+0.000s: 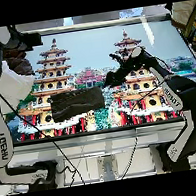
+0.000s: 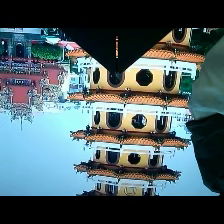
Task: Fold the shirts.
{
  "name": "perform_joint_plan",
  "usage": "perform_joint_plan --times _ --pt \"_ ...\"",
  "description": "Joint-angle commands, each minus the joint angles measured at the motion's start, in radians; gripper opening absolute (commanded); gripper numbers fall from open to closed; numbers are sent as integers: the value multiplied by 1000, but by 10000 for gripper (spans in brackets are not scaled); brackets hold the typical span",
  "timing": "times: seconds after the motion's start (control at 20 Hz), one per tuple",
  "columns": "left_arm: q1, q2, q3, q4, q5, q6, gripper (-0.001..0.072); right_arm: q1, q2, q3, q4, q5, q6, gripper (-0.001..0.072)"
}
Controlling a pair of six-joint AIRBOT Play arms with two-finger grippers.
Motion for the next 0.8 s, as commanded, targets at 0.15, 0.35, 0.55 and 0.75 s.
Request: perform_joint_plan --times 0.15,0.35,0.55,0.75 --pt "0 1 0 -8 -3 -10 13 5 -54 -126 140 -81 -37 565" --pt "0 1 0 -9 -2 -6 13 40 -113 -129 273 -169 -68 578" --pt "0 1 0 -9 -2 -3 13 81 -163 -129 410 -207 -102 577" --pt "0 1 0 -9 -3 14 12 114 -164 -129 438 -230 -111 466"
